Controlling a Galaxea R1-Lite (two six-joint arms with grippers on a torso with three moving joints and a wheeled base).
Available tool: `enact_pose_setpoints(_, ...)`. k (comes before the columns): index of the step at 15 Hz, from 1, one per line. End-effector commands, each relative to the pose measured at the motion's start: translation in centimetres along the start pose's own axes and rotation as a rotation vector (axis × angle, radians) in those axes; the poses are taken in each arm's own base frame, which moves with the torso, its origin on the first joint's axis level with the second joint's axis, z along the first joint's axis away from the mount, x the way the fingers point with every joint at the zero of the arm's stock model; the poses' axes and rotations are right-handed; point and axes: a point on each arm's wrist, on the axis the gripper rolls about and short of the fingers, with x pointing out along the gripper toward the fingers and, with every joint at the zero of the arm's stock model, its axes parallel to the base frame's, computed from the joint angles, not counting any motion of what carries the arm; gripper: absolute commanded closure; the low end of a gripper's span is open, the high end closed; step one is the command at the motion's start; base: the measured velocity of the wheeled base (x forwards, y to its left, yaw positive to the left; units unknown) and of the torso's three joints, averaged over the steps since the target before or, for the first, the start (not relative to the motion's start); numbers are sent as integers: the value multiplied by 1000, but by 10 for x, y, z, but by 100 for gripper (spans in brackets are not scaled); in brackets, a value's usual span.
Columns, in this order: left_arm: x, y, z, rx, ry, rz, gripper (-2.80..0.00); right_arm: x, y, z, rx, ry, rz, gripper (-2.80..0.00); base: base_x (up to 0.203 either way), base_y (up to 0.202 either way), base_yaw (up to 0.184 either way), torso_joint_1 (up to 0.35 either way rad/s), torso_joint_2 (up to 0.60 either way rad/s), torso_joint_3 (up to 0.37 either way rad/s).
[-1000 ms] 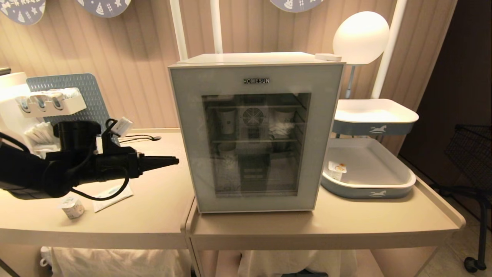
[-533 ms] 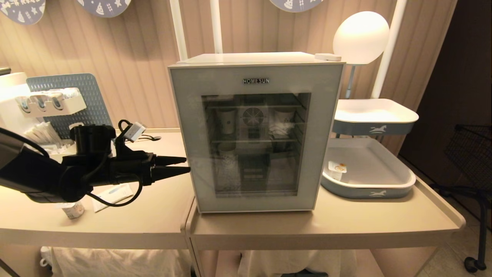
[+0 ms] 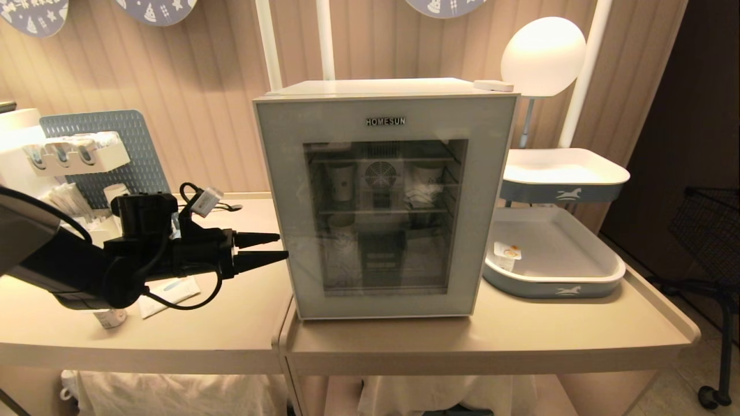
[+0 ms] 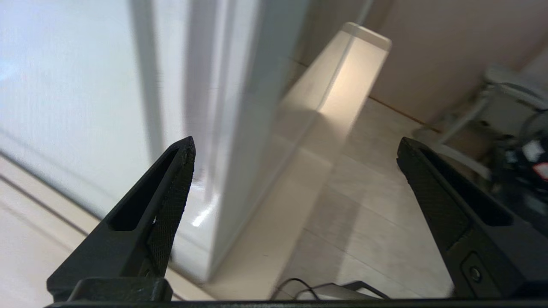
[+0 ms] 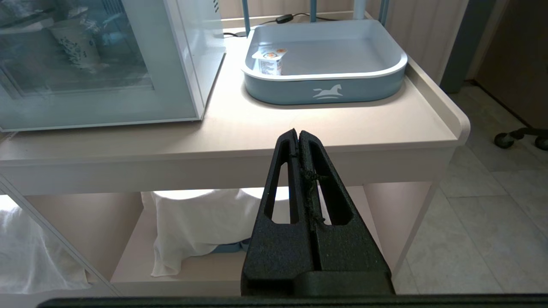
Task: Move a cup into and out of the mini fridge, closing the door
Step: Open the freezer door
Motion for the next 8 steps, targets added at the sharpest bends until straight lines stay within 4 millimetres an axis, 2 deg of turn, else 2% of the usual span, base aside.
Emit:
enact_pose_setpoints(1, 5, 10, -11, 23, -9, 14, -280, 0, 0, 0, 0, 1, 0, 0, 0, 0, 0, 0, 0, 0)
enact_pose_setpoints(3, 11, 20, -19, 86, -41, 60, -280, 0, 0, 0, 0, 1, 0, 0, 0, 0, 0, 0, 0, 0)
enact_pose_setpoints(8, 30, 11, -18, 58, -37, 12, -280, 0, 0, 0, 0, 1, 0, 0, 0, 0, 0, 0, 0, 0)
